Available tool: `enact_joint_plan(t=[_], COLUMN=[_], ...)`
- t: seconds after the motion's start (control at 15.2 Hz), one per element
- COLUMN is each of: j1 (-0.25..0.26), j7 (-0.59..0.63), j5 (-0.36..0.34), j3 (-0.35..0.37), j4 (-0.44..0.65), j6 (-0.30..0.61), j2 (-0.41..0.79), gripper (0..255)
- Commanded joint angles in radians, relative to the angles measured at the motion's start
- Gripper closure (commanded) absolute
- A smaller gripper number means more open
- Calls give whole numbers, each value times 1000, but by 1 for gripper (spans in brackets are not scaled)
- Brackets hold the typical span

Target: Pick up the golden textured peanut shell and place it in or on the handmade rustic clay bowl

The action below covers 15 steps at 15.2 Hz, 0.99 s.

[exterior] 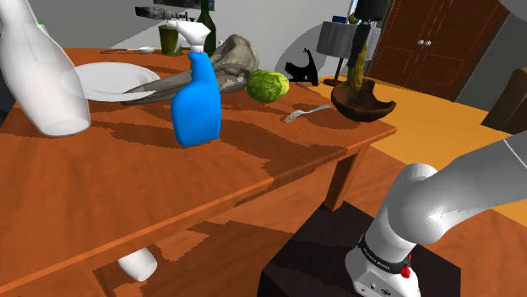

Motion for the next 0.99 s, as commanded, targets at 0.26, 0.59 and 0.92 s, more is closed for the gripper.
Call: enact_joint_plan(t=[0.26,0.59,0.92], j1=[-18,-28,-38], j7=[-141,-135,-132], j5=[-70,-82,-93], j3=[-112,-110,-110], j4=[16,-90,-189], j6=[-13,51,112], j2=[-4,-48,-85], gripper=[255,255,255])
